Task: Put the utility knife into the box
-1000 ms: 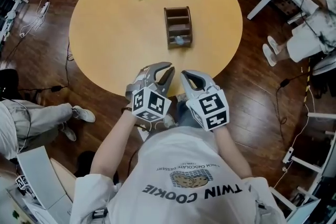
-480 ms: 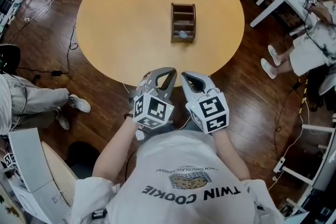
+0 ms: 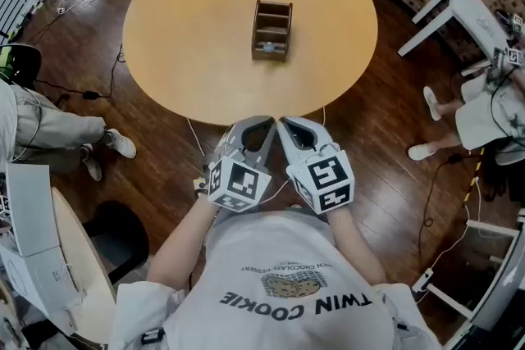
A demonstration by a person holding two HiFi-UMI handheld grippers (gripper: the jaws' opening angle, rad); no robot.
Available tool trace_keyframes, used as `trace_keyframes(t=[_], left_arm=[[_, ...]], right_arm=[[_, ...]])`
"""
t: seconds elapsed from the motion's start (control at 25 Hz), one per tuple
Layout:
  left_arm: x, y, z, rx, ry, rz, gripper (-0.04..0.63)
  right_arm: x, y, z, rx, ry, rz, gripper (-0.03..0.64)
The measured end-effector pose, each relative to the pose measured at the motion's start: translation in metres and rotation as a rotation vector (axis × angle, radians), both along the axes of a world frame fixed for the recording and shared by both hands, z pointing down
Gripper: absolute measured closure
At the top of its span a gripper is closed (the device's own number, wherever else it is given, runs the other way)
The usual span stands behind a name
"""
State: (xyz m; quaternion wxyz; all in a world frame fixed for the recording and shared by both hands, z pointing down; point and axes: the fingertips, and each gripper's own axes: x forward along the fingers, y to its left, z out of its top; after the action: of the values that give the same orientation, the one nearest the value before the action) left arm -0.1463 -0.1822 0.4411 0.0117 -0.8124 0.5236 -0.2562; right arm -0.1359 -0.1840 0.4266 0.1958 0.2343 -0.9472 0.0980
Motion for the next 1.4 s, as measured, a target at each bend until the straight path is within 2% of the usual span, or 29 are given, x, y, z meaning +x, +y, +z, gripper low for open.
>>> trace_keyframes(t=[0.4, 0.72, 0.88, 1.4], left_arm=[[0.082, 0.029, 0.011, -0.028, 0.06, -0.143, 0.589], [0.125, 0.066, 0.014, -0.044, 0.13, -0.319, 0.589], [0.135, 0.09, 0.005, -0.027, 0.149, -0.392, 0.589], [0.139, 0.172, -0.01, 0.001, 0.218, -0.529, 0.589]], right_arm=[[0.082, 0.028, 0.015, -0.034, -0.029, -0.1, 0.615], [0.134, 0.061, 0.014, -0.027, -0.056, -0.189, 0.615], [0.146, 0.083, 0.007, -0.027, -0.064, -0.22, 0.615], [0.151, 0.164, 0.002, -0.027, -0.066, -0.283, 0.615]])
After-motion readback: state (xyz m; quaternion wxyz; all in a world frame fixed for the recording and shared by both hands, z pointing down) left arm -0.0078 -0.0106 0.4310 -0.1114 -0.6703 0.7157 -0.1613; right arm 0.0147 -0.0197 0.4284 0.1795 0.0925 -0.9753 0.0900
